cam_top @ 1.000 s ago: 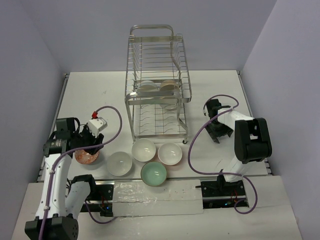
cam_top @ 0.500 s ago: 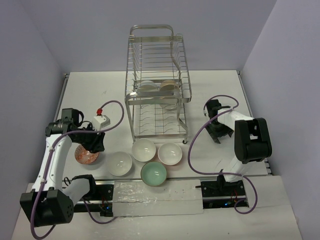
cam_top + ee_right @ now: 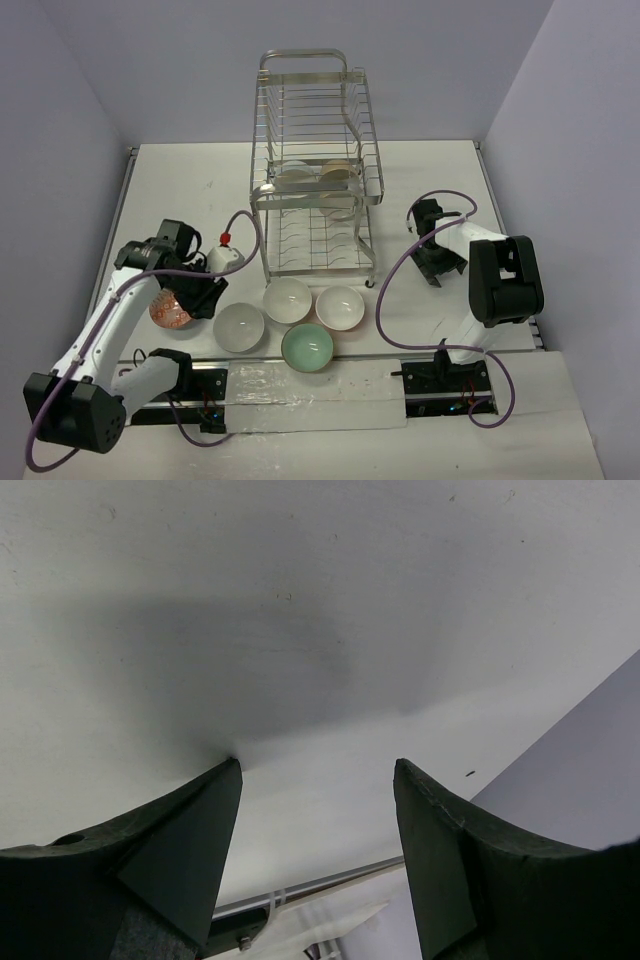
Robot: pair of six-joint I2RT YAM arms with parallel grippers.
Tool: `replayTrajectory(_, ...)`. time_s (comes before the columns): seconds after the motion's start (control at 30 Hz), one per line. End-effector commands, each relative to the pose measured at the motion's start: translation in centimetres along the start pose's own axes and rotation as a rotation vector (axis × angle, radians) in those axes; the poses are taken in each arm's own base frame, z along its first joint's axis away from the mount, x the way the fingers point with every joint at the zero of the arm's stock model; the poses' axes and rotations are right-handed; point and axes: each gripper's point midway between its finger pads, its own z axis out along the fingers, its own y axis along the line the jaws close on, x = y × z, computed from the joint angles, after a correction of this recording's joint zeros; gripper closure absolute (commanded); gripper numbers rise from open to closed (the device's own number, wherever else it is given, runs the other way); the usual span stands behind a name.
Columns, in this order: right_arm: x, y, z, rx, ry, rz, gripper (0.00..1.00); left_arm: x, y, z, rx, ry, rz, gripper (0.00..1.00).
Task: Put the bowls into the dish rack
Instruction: Pick up the bowl from the center of the board.
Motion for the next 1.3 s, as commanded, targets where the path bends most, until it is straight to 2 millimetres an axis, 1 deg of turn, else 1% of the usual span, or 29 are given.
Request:
replayTrajectory(0.0, 1.4, 3.1, 2.8, -0.097, 0.044, 0.011, 0.29, -0.5, 0.2, 0.9, -0.026, 0.027, 0.011, 0.56)
replayTrajectory(0.13, 1.5, 3.1, 2.8, -0.098, 0.046, 0.010, 0.29, -1.5, 0.0, 1.7, -0.026, 0.044, 0.029, 0.56)
replayTrajectory(0.23, 1.6, 3.1, 2.7, -0.096, 0.047, 0.009, 0.29, -2.3, 0.6, 2.5, -0.048, 0.051, 0.030, 0.57)
replayTrajectory(0.3, 1.5, 3.1, 2.7, -0.094, 0.046, 0.009, 0.29, -2.5, 1.2, 3.1, -0.058, 0.073, 0.018, 0.58)
replayTrajectory(0.37, 1.6, 3.2, 2.8, -0.095, 0.048, 0.007, 0.29, -2.4, 1.3, 3.8, -0.043, 0.102, 0.001, 0.59)
replayTrajectory(0.53, 1.7, 3.0, 2.7, -0.091, 0.049, 0.007, 0.28, -2.7, 1.0, 4.5, -0.017, 0.123, 0.021, 0.59)
replayTrajectory(0.63, 1.7, 3.0, 2.7, -0.089, 0.049, 0.008, 0.28, -2.6, 0.5, 4.7, 0.003, 0.141, 0.036, 0.60)
replayTrajectory(0.7, 1.7, 3.0, 2.7, -0.088, 0.050, 0.008, 0.28, -2.6, 0.2, 4.6, 0.012, 0.151, 0.040, 0.62)
replayTrajectory(0.83, 1.7, 2.9, 2.7, -0.082, 0.048, 0.008, 0.28, -2.5, -0.2, 4.4, 0.025, 0.166, 0.056, 0.63)
replayTrajectory(1.1, 1.8, 2.9, 2.7, -0.082, 0.051, 0.007, 0.28, -0.9, -0.8, 4.7, 0.023, 0.196, 0.033, 0.64)
replayTrajectory(1.27, 1.8, 2.9, 2.7, -0.078, 0.051, 0.009, 0.28, 0.0, -0.8, 4.8, 0.006, 0.221, 0.016, 0.65)
